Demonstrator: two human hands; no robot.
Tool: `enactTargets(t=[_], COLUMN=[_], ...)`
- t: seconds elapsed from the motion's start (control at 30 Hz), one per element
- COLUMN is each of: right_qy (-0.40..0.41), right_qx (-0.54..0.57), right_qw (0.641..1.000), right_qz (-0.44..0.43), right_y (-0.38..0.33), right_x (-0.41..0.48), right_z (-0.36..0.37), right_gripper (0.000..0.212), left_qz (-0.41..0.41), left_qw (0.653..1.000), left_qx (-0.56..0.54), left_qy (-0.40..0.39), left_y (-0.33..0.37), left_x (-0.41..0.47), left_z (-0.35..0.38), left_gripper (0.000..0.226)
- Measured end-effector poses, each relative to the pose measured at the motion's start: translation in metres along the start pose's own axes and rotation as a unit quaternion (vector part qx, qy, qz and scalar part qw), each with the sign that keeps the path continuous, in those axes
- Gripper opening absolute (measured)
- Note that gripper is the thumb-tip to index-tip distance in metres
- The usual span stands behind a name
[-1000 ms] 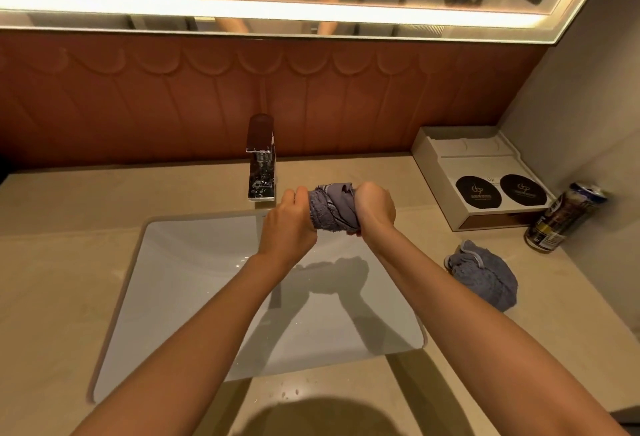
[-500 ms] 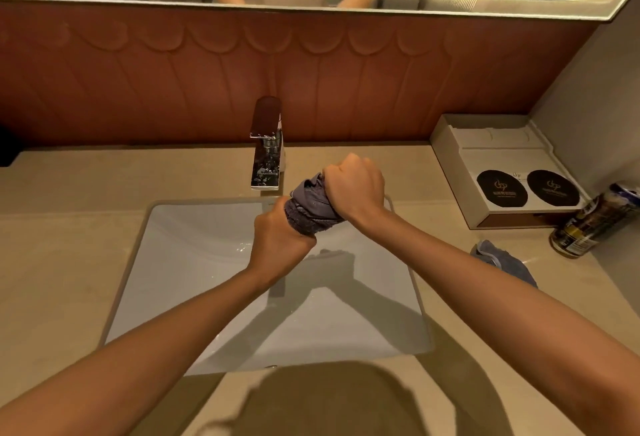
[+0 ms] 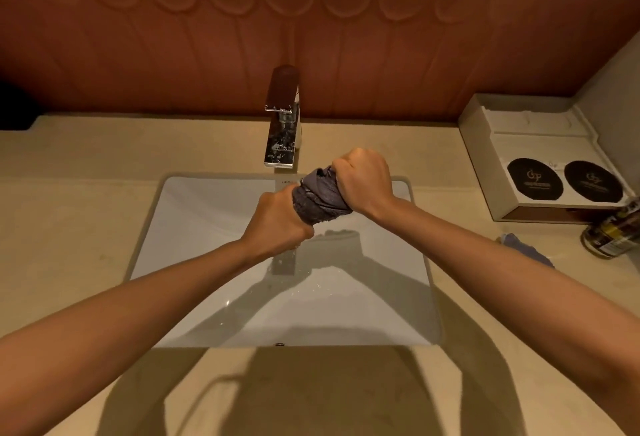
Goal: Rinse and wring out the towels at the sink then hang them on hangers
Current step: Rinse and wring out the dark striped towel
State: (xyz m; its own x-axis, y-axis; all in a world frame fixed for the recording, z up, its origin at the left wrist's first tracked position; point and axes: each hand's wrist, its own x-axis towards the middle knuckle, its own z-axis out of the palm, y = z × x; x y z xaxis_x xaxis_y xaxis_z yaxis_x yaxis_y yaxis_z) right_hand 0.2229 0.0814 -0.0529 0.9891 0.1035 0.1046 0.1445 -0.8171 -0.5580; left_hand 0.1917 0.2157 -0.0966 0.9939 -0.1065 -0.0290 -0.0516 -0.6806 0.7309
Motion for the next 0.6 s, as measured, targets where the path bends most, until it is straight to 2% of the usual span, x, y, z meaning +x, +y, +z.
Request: enactTargets(t=[0.1, 0.2, 0.3, 0.4, 0.47, 0.53, 0.6], right_qy=[0.016, 0.043, 0.049, 0.04, -0.007, -0.044, -0.071], right_qx=[0.018, 0.052, 0.09, 0.161, 0.188, 0.213, 0.218], right_qw=[1.0, 0.994, 0.987, 0.971, 0.966, 0.962, 0.964], right_qz=[0.018, 0.08, 0.124, 0.174, 0.18, 0.167, 0.132], right_y=[0.0, -0.004, -0.016, -0.039, -0.055, -0.072, -0.101], right_x=[-0.003, -0.007, -0.012, -0.02, -0.024, -0.025, -0.028], right_z=[0.001, 0.001, 0.004, 0.004, 0.002, -0.001, -0.001], right_gripper=[0.029, 0.036, 0.044, 0.038, 0.024, 0.019, 0.022], left_qz=[0.013, 0.035, 0.03, 0.065, 0.083, 0.098, 0.102], left_qw=[0.998, 0.992, 0.988, 0.991, 0.994, 0.994, 0.995], left_qx=[0.054, 0.119, 0.151, 0.119, 0.071, 0.039, 0.017], left_qy=[0.019, 0.037, 0.011, 0.001, -0.015, -0.024, 0.01], left_y=[0.005, 0.01, 0.008, 0.006, 0.006, 0.006, 0.0], left_x=[-0.003, -0.008, -0.017, -0.035, -0.05, -0.062, -0.086], left_z=[-0.005, -0.016, -0.032, -0.053, -0.07, -0.088, -0.11], left_gripper=[0.042, 0.046, 0.061, 0.078, 0.089, 0.086, 0.078])
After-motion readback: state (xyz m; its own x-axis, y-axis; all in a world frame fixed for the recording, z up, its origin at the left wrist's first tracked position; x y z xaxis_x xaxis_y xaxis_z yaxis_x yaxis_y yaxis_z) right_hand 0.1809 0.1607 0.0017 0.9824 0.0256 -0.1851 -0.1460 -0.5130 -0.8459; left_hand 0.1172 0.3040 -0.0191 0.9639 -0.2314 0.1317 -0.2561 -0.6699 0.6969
